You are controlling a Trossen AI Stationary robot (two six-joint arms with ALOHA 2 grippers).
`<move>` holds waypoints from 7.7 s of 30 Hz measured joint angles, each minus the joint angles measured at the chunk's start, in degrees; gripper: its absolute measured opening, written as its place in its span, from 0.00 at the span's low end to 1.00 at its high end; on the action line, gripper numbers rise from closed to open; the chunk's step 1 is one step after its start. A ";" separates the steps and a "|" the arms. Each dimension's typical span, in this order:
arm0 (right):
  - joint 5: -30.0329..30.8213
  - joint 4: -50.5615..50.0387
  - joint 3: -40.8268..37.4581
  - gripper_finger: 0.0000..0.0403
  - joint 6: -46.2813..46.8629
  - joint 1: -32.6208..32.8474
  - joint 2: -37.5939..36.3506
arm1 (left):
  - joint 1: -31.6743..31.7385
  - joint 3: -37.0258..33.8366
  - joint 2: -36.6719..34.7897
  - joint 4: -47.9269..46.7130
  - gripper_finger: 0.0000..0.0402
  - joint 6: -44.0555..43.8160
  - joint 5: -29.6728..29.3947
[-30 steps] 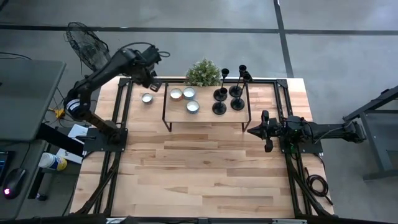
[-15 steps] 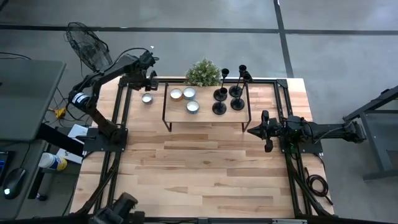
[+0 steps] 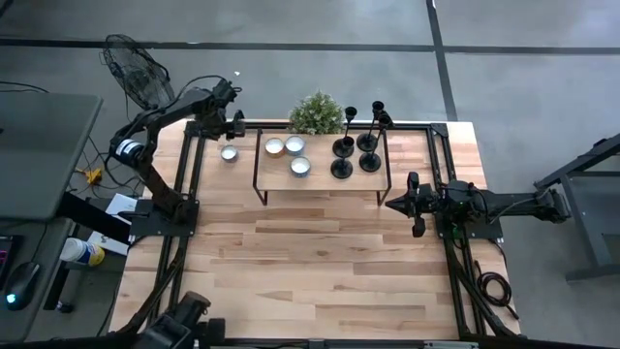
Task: Pick & Place candle stick holders
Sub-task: Put the red scented candle on the shelf
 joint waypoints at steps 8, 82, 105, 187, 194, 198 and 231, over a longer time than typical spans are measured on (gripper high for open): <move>0.01 0.00 0.00 0.00 0.00 -0.01 0.00 | -0.14 -2.26 1.03 -0.03 0.37 -0.22 0.53; 0.02 0.00 0.00 0.00 -0.01 0.00 0.00 | -3.04 0.22 -2.71 -7.89 0.00 5.09 -1.20; 0.02 0.00 0.00 0.00 0.01 0.00 0.00 | -9.31 36.93 -7.41 -36.76 0.00 9.75 3.24; 0.02 0.00 -0.01 0.00 0.00 -0.02 0.00 | -46.65 41.40 7.32 -36.25 0.00 -11.19 -4.32; 0.02 0.00 0.00 0.00 -0.01 -0.02 0.00 | -46.97 41.36 7.97 -36.47 0.00 -9.86 -4.67; 0.01 0.00 -0.02 0.00 -0.01 0.00 0.00 | -47.32 41.35 9.35 -36.63 0.00 -9.49 -4.84; 0.02 0.00 -0.02 0.00 -0.01 -0.02 0.00 | -46.76 41.43 12.44 -36.66 0.00 -6.60 -4.81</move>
